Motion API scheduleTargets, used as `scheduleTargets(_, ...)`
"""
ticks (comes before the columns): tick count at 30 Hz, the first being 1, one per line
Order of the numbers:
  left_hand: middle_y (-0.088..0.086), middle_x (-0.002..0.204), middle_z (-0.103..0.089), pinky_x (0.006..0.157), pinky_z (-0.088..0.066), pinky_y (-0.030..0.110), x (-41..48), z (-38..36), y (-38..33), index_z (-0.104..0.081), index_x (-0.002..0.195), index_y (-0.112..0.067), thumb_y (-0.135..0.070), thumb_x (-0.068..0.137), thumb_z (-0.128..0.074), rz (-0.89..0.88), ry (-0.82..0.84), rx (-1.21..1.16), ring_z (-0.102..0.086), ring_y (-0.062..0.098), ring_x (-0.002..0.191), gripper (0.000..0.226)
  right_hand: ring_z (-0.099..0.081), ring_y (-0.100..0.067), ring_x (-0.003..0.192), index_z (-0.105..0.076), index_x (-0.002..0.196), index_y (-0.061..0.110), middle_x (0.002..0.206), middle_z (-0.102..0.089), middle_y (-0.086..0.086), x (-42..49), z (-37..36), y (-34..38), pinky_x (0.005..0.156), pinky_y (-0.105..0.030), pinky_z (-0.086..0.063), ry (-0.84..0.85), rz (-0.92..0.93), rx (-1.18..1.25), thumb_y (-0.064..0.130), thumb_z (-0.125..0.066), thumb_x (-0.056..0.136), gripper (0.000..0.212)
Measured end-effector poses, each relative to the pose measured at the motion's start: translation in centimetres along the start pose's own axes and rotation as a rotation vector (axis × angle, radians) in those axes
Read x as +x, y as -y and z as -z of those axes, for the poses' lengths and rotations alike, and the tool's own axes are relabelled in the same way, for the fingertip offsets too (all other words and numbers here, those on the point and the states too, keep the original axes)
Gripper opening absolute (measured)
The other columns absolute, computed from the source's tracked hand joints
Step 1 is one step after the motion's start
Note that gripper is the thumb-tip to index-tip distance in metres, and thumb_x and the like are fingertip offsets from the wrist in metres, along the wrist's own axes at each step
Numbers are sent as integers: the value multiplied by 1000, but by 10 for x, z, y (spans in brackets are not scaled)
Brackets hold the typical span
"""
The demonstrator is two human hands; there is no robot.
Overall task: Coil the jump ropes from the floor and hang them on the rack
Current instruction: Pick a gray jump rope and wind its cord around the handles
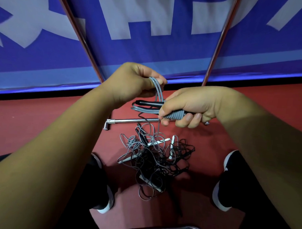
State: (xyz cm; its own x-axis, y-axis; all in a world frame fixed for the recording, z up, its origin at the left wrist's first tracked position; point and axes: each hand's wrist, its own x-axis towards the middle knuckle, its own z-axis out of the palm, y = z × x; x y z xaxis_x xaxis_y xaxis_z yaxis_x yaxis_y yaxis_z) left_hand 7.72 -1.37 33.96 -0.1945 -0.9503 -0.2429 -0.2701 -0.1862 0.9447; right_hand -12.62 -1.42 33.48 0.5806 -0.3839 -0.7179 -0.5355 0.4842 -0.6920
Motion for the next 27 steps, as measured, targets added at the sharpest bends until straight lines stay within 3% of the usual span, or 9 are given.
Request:
scheduleTargets(3,17,98,-79,88,-63,33,-1,4,-7,-80,102,-6,-8,95,-74,-57,-44,64,-78,26,95,10,-28,-10,48,-63,92,6,95,-70,-12,2,2,0,39,-12,-16,-63,39,0,10,-60,99,9)
scheduleTargets(5,2,91,-81,77,-58,17,-5,7,-13,-82,101,-12,-7,93,-75,-119,-61,208,-76,7,83,11,-30,-10,48,-62,91,6,94,-70,-11,5,3,-1,39,-12,-17,-101,39,-21,10,-61,99,8)
scheduleTargets(7,-9,87,-80,75,-55,14,-8,10,-17,-83,98,-22,-14,92,-77,-174,-53,395,-75,0,82,11,-32,-11,48,-63,87,7,89,-67,-10,10,4,-3,39,-13,-18,-155,35,-52,11,-61,97,11)
scheduleTargets(11,-10,88,-78,81,-56,27,-13,11,-21,-83,97,-27,-28,91,-78,-264,33,721,-72,4,83,7,-33,-11,50,-61,91,11,85,-57,-8,19,8,-5,42,-17,-21,-332,42,-117,13,-60,93,3)
scheduleTargets(14,-9,98,-76,82,-51,29,-15,10,-19,-80,109,-30,-28,93,-72,-352,127,981,-67,10,89,18,-35,-12,48,-57,90,12,75,-53,-6,24,11,-8,42,-19,-25,-444,53,-137,15,-60,93,5)
scheduleTargets(18,-12,97,-77,85,-52,31,-12,11,-10,-77,116,-32,-28,93,-71,-299,214,1136,-66,12,89,24,-38,-17,48,-58,83,12,66,-46,-7,27,15,-9,42,-21,-30,-549,59,-229,18,-62,88,9)
scheduleTargets(21,-10,77,-73,81,-55,35,-9,9,-5,-78,100,-24,-26,90,-76,-223,173,1139,-67,11,76,11,-40,-18,50,-60,85,12,74,-49,-11,29,13,-9,43,-23,-32,-553,82,-240,18,-63,86,8)
scheduleTargets(25,5,75,-70,76,-58,43,-8,4,5,-72,90,-15,-20,89,-64,-147,35,1250,-67,27,75,9,-41,-18,50,-59,86,12,68,-50,-7,30,12,-8,43,-24,-34,-545,97,-268,18,-64,89,8)
scheduleTargets(27,8,70,-62,65,-53,40,-5,0,7,-65,80,-13,-20,88,-61,-79,-12,1295,-60,30,69,11,-41,-18,51,-59,88,12,72,-53,-8,31,11,-9,44,-24,-34,-535,109,-262,19,-64,91,9)
